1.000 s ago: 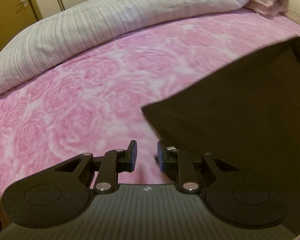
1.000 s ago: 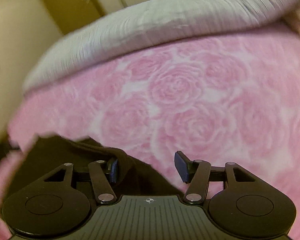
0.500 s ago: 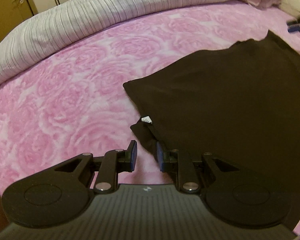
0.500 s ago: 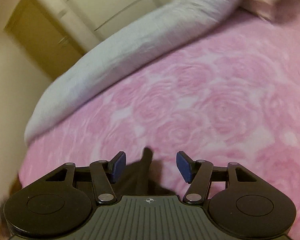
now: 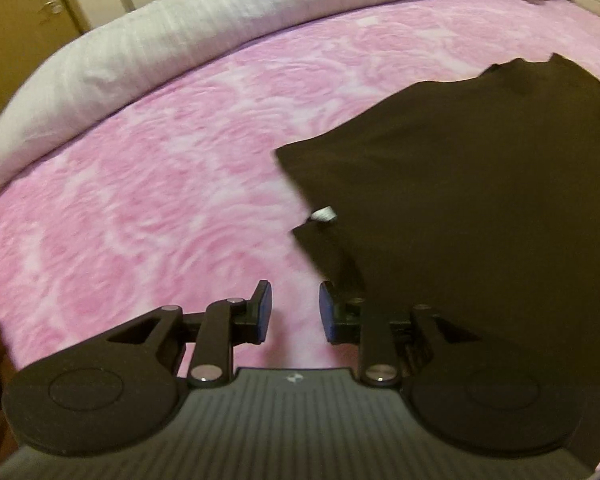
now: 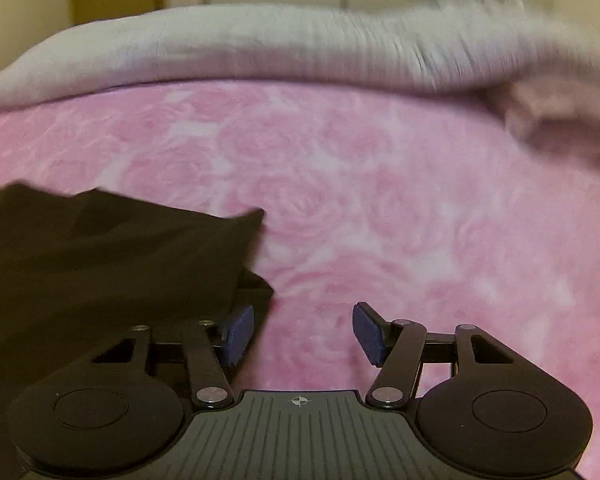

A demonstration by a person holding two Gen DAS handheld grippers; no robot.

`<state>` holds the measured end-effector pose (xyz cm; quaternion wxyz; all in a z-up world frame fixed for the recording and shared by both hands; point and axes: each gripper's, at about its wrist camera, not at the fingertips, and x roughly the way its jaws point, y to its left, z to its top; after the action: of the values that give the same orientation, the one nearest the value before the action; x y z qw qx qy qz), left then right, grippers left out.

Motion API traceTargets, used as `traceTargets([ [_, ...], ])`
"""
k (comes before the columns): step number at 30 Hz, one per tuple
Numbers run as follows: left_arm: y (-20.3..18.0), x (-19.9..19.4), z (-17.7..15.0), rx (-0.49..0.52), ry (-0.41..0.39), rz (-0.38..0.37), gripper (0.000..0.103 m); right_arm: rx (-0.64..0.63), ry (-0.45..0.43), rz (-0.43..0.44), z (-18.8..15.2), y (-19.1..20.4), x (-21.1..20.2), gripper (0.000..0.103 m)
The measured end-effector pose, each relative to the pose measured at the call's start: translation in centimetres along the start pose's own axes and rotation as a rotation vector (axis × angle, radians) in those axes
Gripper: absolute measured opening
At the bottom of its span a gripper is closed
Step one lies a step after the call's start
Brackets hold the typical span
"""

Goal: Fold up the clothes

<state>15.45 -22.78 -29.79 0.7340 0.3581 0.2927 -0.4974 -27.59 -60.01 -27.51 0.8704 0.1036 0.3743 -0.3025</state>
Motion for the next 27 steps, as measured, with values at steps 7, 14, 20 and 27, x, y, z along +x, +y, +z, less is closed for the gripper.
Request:
traceTargets([
  [7,0.9,-4.7,-2.3,-0.239,-0.071,-0.229,0.023,-0.02,-0.045,0.229,-5.0,5.6,-7.6,0.06],
  [14,-2.3,-4.1,-4.8,-0.22,-0.009,-0.25,0.024,0.065,-0.022,0.303,-11.4,7.6,-10.5,0.06],
  [20,-3.7,-7.2,-5.6,-0.08,-0.038,-0.137,0.024,0.113,0.016,0.175,-13.7,6.6,-11.9,0.06],
  [27,-10.8,-13.4,-9.6,0.403,-0.172,-0.046,0.038,-0.365,-0.021,0.074,-16.5,12.7,-15.2,0.06],
])
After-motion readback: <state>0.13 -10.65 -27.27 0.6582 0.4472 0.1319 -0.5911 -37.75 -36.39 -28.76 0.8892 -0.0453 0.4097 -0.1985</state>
